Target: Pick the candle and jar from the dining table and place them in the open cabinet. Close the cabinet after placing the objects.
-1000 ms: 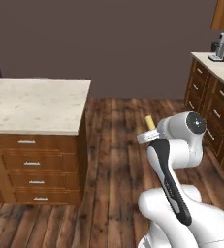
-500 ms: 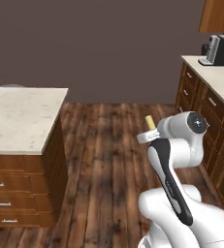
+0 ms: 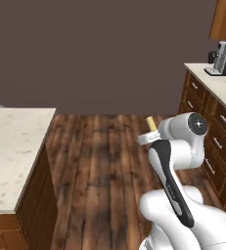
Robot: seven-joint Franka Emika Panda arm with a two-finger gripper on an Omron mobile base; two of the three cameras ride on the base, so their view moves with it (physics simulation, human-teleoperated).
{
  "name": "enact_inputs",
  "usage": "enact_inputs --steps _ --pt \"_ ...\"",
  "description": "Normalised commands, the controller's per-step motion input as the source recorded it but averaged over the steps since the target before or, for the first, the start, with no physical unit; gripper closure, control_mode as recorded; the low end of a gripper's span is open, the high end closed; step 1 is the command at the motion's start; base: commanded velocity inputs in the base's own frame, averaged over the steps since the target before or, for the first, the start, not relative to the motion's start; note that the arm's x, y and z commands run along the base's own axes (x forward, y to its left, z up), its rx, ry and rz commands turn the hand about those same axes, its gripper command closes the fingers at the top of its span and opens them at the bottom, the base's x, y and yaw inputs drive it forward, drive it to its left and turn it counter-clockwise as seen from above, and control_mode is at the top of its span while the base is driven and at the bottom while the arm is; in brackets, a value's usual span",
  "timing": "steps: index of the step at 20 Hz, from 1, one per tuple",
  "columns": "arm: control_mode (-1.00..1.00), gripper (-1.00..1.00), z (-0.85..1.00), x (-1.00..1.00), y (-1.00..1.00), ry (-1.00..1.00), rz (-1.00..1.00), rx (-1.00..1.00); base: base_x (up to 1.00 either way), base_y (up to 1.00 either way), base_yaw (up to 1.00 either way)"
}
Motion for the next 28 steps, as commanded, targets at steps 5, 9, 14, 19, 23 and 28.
enact_inputs --steps 5,9,14,19,23,28 --pt "1.00 1.00 0.00 0.00 0.00 0.00 0.00 0.00 1.00 -0.39 -0.09" --pt "1.00 1.00 0.00 0.00 0.00 0.00 0.00 0.00 1.00 -0.37 -0.10" --pt "1.00 1.00 0.00 0.00 0.00 0.00 0.00 0.00 1.00 -0.29 -0.17" --pt "1.00 1.00 0.00 0.00 0.00 0.00 0.00 0.00 0.88 -0.13 -0.38" --pt "1.00 1.00 0.00 0.00 0.00 0.00 0.00 0.00 0.68 -0.07 -0.48" --pt "1.00 1.00 0.00 0.00 0.00 0.00 0.00 0.00 0.24 0.00 -0.52"
